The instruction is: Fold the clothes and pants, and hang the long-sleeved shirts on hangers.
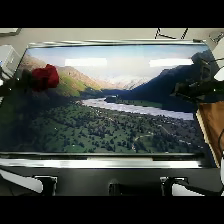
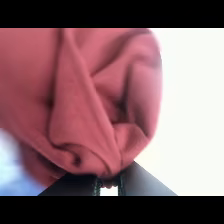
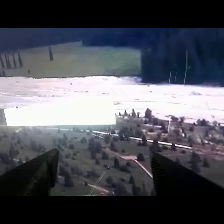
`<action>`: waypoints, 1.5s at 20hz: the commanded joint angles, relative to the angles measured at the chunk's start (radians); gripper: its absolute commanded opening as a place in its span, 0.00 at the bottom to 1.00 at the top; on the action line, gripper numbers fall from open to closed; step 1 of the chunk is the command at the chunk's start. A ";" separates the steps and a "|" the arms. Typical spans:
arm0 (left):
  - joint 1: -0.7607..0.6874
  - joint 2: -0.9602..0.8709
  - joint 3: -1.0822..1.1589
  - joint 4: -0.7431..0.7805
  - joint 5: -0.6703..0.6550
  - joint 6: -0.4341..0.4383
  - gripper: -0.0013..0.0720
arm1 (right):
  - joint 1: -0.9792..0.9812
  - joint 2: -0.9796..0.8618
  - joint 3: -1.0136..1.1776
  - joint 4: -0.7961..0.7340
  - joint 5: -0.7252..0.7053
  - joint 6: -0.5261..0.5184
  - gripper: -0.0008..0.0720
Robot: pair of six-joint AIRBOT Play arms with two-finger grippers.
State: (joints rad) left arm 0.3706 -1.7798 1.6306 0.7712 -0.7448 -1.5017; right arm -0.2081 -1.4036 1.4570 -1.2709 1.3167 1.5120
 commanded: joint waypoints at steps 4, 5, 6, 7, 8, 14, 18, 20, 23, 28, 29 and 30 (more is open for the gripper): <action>-0.246 0.512 0.001 0.036 -0.251 0.278 0.05 | 0.001 0.116 0.002 0.002 0.062 -0.018 0.87; -0.311 0.579 0.001 0.079 -0.286 0.247 0.05 | 0.001 0.148 0.002 0.002 0.072 -0.018 0.87; -0.378 0.629 0.000 0.120 -0.311 0.197 0.05 | 0.001 0.184 0.002 0.000 0.076 -0.018 0.87; -0.454 0.674 -0.010 0.153 -0.325 0.153 0.05 | 0.001 0.219 0.002 0.000 0.078 -0.018 0.87; -0.527 0.707 -0.031 0.180 -0.326 0.119 0.05 | 0.001 0.257 0.002 0.000 0.079 -0.018 0.87; -0.912 0.683 -0.332 0.251 -0.254 -0.038 0.05 | 0.001 0.422 0.002 -0.002 0.160 -0.017 0.87; -1.069 0.459 -0.492 0.217 -0.066 -0.157 0.05 | 0.001 0.428 0.001 -0.003 0.230 0.002 0.87; -1.088 0.346 -0.467 0.087 -0.099 -0.147 0.72 | 0.001 0.415 -0.002 -0.006 0.229 0.002 0.87; -0.983 0.332 -0.351 0.094 -0.316 -0.052 0.99 | 0.001 0.354 -0.015 0.013 0.254 0.002 0.88; -0.605 0.480 -0.281 0.442 -0.748 -0.050 0.99 | 0.001 0.264 -0.326 0.190 0.251 -0.026 0.94; -0.538 0.517 -0.341 0.449 -0.785 -0.033 0.99 | 0.001 0.261 -0.426 0.232 0.235 -0.049 0.94; -0.487 0.556 -0.429 0.449 -0.786 -0.019 0.99 | 0.001 0.260 -0.517 0.265 0.208 -0.071 0.94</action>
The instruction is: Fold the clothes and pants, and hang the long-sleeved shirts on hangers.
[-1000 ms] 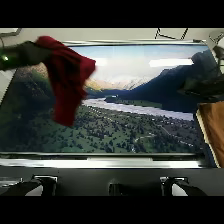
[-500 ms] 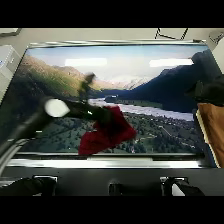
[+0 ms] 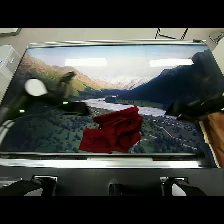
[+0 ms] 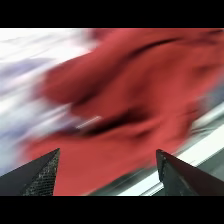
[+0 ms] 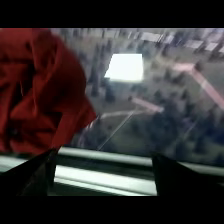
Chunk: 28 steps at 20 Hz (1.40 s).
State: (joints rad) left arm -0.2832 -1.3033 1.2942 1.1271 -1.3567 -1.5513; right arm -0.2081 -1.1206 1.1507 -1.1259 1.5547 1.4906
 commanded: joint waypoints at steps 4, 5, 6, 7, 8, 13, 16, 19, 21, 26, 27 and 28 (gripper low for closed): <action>0.205 0.172 -0.500 -0.001 -0.003 0.043 0.99 | 0.001 -0.023 -0.475 0.215 -0.192 -0.105 0.94; 0.193 0.168 -0.581 -0.055 0.059 0.058 0.99 | 0.001 -0.023 -0.507 0.240 -0.220 -0.117 0.95; 0.178 0.164 -0.641 -0.101 0.122 0.064 0.99 | 0.001 -0.023 -0.526 0.266 -0.235 -0.125 0.96; 0.163 0.163 -0.692 -0.138 0.192 0.064 0.99 | 0.001 -0.023 -0.536 0.287 -0.243 -0.132 0.96; 0.149 0.161 -0.723 -0.162 0.245 0.064 0.99 | 0.001 -0.024 -0.539 0.304 -0.246 -0.142 0.96; 0.076 0.130 -0.752 -0.239 0.379 0.064 0.99 | 0.001 -0.026 -0.538 0.323 -0.286 -0.145 0.96; 0.011 0.097 -0.752 -0.306 0.469 0.062 0.98 | 0.001 -0.026 -0.539 0.332 -0.319 -0.145 0.96; -0.023 0.075 -0.752 -0.342 0.540 0.026 0.42 | 0.036 -0.027 -0.540 0.330 -0.342 -0.145 0.96; -0.023 0.080 -0.740 -0.342 0.539 0.034 0.05 | 0.128 -0.051 -0.540 0.332 -0.396 -0.145 0.97; -0.021 0.152 -0.690 -0.338 0.535 0.034 0.05 | 0.289 -0.147 -0.540 0.414 -0.563 -0.108 0.93; -0.021 0.171 -0.681 -0.338 0.537 0.034 0.05 | 0.300 -0.157 -0.540 0.439 -0.575 -0.108 0.93; -0.021 0.190 -0.671 -0.338 0.539 0.034 0.05 | 0.311 -0.166 -0.540 0.454 -0.583 -0.107 0.92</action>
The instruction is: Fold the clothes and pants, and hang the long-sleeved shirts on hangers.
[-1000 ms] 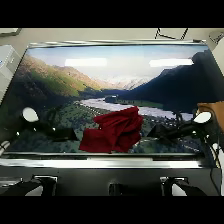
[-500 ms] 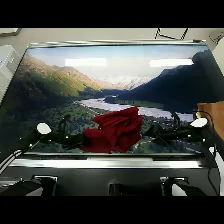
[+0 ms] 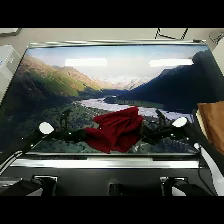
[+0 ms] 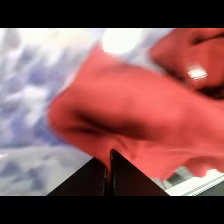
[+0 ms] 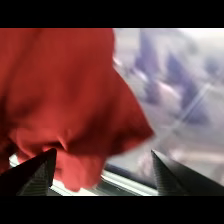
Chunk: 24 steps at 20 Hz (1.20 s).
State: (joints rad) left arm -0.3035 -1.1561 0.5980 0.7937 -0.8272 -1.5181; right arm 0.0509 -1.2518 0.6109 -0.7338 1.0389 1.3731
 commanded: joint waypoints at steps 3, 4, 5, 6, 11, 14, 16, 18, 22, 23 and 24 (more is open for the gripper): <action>-0.001 0.072 0.062 -0.004 0.009 0.004 0.05 | 0.084 -0.061 0.000 0.063 -0.063 0.045 0.28; -0.001 0.078 0.077 -0.003 0.008 0.005 0.05 | 0.083 -0.061 0.003 0.060 -0.055 0.044 0.07; 0.005 0.089 0.104 0.012 0.008 0.013 0.05 | 0.072 -0.061 0.026 0.042 -0.030 0.040 0.07; 0.019 0.107 0.144 0.029 0.008 0.027 0.05 | 0.056 -0.057 0.068 0.007 0.011 0.035 0.07; 0.202 0.257 0.582 0.063 0.014 0.082 0.05 | -0.121 0.076 0.609 -0.310 0.214 0.027 0.07; 0.280 0.325 0.925 0.063 0.050 0.069 0.05 | -0.185 0.209 0.983 -0.366 0.180 -0.055 0.07; 0.284 0.366 1.075 0.063 0.089 0.069 0.05 | -0.185 0.302 1.138 -0.400 0.130 -0.092 0.07; 0.285 0.414 1.142 0.065 0.140 0.071 0.05 | -0.185 0.396 1.193 -0.416 0.079 -0.092 0.07; 0.285 0.486 1.146 0.229 0.198 0.047 0.05 | -0.185 0.509 1.193 -0.488 0.133 -0.058 0.07; 0.284 0.489 1.146 0.294 0.203 0.009 0.05 | -0.185 0.510 1.193 -0.521 0.198 -0.031 0.07; 0.284 0.488 1.146 0.362 0.206 -0.022 0.05 | -0.185 0.505 1.192 -0.556 0.283 -0.002 0.07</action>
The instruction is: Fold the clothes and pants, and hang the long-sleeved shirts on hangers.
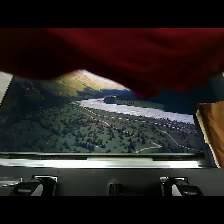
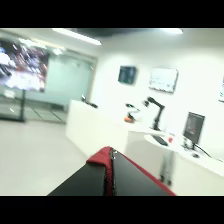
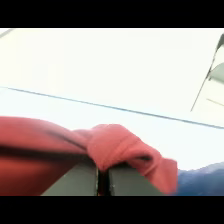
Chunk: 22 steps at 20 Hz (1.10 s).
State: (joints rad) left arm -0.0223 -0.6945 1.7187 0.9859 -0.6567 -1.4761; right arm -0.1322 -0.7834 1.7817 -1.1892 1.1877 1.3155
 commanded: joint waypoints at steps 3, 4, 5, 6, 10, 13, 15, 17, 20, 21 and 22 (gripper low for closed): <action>0.003 -0.006 0.019 0.297 0.010 -0.088 0.05 | -0.002 -0.039 -0.007 -0.159 0.428 0.163 0.07; 0.003 -0.027 0.006 0.298 -0.024 -0.088 0.05 | -0.002 -0.068 -0.053 -0.156 0.500 0.167 0.07; 0.003 -0.052 -0.019 0.298 -0.069 -0.088 0.05 | -0.002 -0.098 -0.124 -0.149 0.544 0.177 0.07; 0.001 -0.077 -0.057 0.297 -0.112 -0.088 0.05 | -0.002 -0.121 -0.208 -0.146 0.542 0.192 0.07; -0.020 -0.184 -0.350 0.280 -0.174 -0.088 0.05 | 0.002 -0.225 -0.618 -0.085 0.217 0.192 0.07; -0.059 -0.283 -0.584 0.256 -0.047 -0.088 0.05 | 0.002 -0.378 -0.784 0.059 -0.101 0.224 0.07; -0.060 -0.359 -0.648 0.252 0.053 -0.088 0.05 | 0.002 -0.489 -0.788 0.193 -0.202 0.241 0.07; -0.061 -0.452 -0.655 0.242 0.107 -0.104 0.05 | 0.002 -0.569 -0.788 0.336 -0.286 0.241 0.07; -0.064 -0.554 -0.655 0.135 0.117 -0.152 0.11 | 0.002 -0.636 -0.787 0.476 -0.357 0.240 0.16; -0.064 -0.573 -0.653 0.090 0.088 -0.152 0.40 | -0.008 -0.640 -0.772 0.477 -0.357 0.240 0.38; -0.054 -0.578 -0.645 0.071 0.017 -0.151 0.88 | -0.035 -0.640 -0.735 0.464 -0.310 0.225 0.65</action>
State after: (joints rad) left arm -0.0818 -1.2064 1.0817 1.1530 -0.5804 -1.6089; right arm -0.1413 -1.3819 1.0176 -0.8169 0.9108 1.5497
